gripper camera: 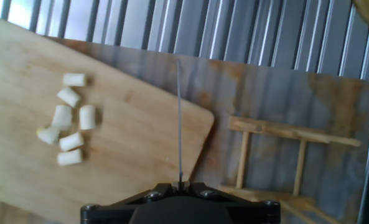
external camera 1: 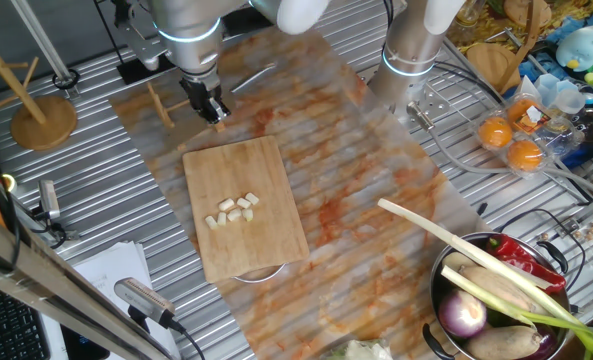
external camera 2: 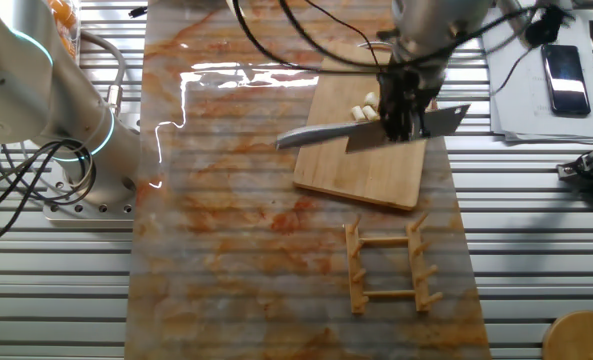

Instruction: Chop the scallions

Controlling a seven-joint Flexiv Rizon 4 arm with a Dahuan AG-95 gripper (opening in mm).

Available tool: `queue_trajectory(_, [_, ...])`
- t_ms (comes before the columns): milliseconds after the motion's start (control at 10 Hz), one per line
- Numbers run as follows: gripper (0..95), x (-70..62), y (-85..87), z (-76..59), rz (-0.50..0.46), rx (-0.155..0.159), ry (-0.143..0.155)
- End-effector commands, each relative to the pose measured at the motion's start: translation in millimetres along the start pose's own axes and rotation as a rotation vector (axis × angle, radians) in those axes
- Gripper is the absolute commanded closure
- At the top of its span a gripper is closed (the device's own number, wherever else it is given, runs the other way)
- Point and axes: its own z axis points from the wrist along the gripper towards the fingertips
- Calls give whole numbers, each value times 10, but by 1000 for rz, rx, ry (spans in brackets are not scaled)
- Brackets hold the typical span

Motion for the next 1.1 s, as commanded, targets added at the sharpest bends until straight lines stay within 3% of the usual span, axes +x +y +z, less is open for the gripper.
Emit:
queue_trajectory(100, [950,-59,4,31,237,-90,-27])
queue_trajectory(300, [950,-59,4,31,295,-99,-59])
queue_trajectory(400, [950,-59,4,31,319,-95,-53])
queue_trajectory(500, [950,-59,4,31,316,-62,-42])
queue_trajectory(600, [950,-34,-49,45,309,-66,-61])
queue_trajectory(700, [950,50,-318,108,284,-55,-70])
queue_trajectory(800, [950,76,-489,119,274,-63,-64])
queue_trajectory(900, [950,71,-800,75,233,-84,-52])
queue_trajectory(1000, [950,32,-1098,36,182,-74,-25])
queue_trajectory(1100, [950,11,-1293,65,140,-75,-23])
